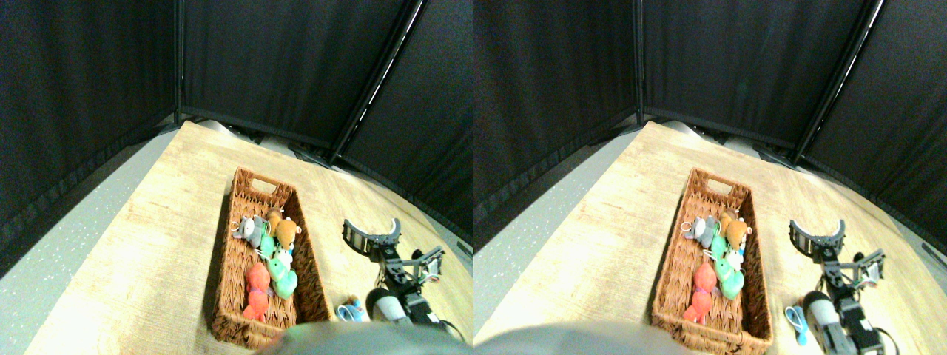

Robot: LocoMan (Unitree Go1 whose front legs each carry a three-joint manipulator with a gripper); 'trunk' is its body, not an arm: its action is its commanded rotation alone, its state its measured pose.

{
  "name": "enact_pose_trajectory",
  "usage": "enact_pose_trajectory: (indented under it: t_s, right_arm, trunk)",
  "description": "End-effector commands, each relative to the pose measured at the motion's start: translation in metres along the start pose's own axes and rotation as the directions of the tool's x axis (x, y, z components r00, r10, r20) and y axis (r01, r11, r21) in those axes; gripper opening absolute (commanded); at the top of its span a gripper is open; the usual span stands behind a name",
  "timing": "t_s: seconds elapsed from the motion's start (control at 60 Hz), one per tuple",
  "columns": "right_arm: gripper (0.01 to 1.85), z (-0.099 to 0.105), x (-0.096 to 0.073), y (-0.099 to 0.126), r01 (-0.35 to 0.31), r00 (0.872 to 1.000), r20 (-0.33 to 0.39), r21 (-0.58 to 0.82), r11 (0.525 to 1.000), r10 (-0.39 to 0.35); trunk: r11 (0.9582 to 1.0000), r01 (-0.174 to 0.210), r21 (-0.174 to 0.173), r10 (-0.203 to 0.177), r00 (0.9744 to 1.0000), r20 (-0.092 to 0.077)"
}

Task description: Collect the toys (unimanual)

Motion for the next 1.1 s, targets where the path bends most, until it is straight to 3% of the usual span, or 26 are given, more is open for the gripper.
enact_pose_trajectory:
  t_s: [0.017,0.2,0.483,0.8,0.933,1.0,1.1]
  right_arm:
    - [0.89,0.014,0.000,-0.003,-0.034,0.999,0.027,0.005,0.999,0.034]
    - [0.90,0.013,-0.017,-0.027,-0.009,1.000,0.011,0.078,0.997,0.008]
    - [0.88,0.004,-0.049,-0.048,0.026,0.999,0.034,0.174,0.984,-0.033]
    - [0.90,-0.001,-0.051,-0.063,0.067,0.997,0.033,0.230,0.971,-0.076]
    - [0.92,-0.006,-0.056,-0.075,0.124,0.988,0.057,0.278,0.952,-0.145]
    - [0.94,-0.009,-0.056,-0.082,0.122,0.989,0.050,0.270,0.955,-0.141]
    - [0.83,-0.013,-0.054,-0.097,0.150,0.984,0.049,0.282,0.948,-0.170]
  trunk:
    - [0.9994,0.035,0.004,-0.035,0.9994,-0.009]
    - [0.9991,0.040,0.013,-0.040,0.9988,-0.028]
    - [0.9989,0.042,0.021,-0.041,0.9986,-0.035]
    - [0.9995,0.029,0.011,-0.029,0.9987,-0.043]
    - [0.9998,0.021,0.006,-0.021,0.9987,-0.047]
    - [0.9998,0.017,0.005,-0.017,0.9987,-0.048]
    - [0.9999,0.009,0.006,-0.009,0.9989,-0.046]
